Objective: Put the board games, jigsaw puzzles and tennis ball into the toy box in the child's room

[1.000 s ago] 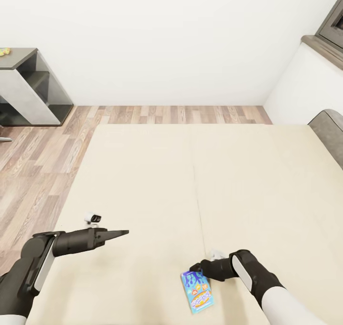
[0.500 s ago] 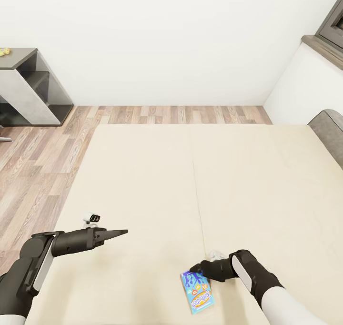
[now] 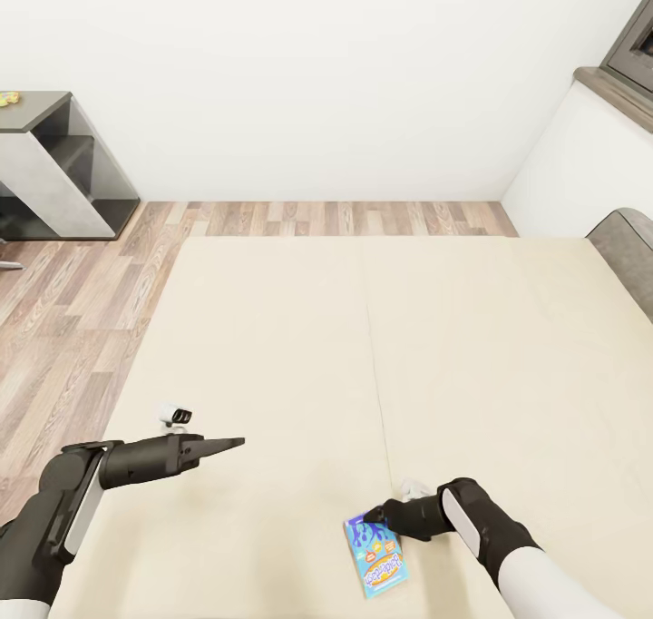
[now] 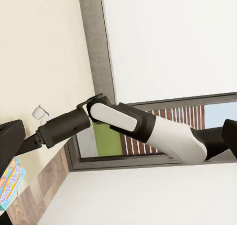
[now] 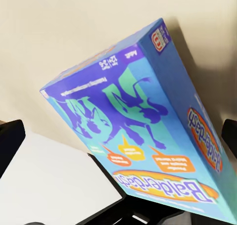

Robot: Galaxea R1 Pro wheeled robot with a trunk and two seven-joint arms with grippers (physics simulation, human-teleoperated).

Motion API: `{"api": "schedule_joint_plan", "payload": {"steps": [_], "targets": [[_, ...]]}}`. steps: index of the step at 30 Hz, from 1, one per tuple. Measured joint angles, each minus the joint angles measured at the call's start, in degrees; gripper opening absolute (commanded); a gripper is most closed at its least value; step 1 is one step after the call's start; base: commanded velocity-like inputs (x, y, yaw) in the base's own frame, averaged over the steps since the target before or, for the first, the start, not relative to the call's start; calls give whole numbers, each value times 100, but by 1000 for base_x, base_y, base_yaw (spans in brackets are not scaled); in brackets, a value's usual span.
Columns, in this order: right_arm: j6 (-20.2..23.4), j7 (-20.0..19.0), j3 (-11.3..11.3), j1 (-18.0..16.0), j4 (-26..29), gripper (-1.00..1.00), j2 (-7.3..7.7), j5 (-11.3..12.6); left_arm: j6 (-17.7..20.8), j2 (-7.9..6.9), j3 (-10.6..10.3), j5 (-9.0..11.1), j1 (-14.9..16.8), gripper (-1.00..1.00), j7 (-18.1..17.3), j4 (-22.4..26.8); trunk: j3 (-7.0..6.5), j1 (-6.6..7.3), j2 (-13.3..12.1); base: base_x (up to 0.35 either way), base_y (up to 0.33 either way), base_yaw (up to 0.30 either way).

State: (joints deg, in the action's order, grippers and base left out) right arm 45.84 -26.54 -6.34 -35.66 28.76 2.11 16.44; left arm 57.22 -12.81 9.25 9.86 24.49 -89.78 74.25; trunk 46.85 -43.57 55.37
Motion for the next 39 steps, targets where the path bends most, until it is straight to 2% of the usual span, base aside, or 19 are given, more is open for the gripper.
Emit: {"api": "schedule_joint_plan", "payload": {"steps": [39], "targets": [[-41,230,-2,0,-80,100,-10,-18,0,-1,-10,-15,0,100,0,0,0,0,0,0,0,0]]}}
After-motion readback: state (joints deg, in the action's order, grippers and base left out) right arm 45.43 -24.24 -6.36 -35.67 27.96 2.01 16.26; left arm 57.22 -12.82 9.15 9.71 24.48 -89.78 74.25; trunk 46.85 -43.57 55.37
